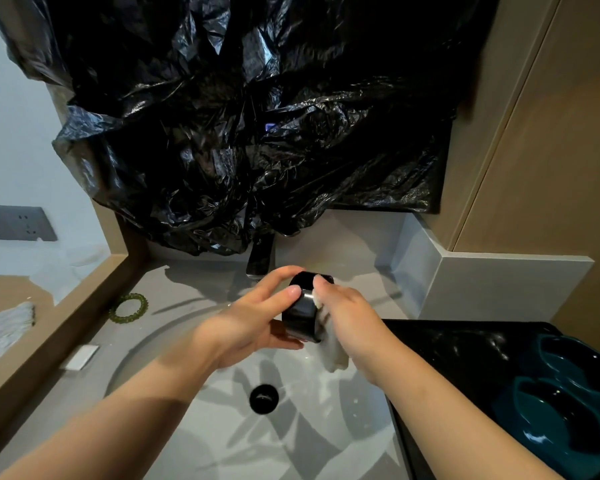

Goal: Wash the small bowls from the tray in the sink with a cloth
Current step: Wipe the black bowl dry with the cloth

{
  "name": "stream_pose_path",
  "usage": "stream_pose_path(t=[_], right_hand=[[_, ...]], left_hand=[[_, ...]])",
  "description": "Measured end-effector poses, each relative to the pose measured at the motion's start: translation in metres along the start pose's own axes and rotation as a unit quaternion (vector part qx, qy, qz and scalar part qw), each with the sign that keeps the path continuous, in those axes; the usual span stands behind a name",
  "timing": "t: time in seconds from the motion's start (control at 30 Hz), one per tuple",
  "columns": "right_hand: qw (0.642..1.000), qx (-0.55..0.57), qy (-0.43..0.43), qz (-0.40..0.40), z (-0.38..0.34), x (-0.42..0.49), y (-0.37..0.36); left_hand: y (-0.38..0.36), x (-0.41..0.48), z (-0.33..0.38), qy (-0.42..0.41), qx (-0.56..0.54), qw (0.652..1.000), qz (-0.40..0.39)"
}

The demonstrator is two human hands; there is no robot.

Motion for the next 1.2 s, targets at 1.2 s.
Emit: stream_pose_path(t=[1.2], right_hand=[[0.914,0.377,-0.15,0.006,0.018,-0.002,0.01]], left_hand=[[0.01,-0.006,0.034,-0.157,0.285,0.94,0.103]])
Point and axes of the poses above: each hand's wrist, its own x-axis towards the middle knuckle, its own y-axis out of the back of the hand, z = x × y, the point moved 10 cm from there along x, towards the middle knuckle, and after that the axes turned 14 degrees about x, right-handed, at the moved point
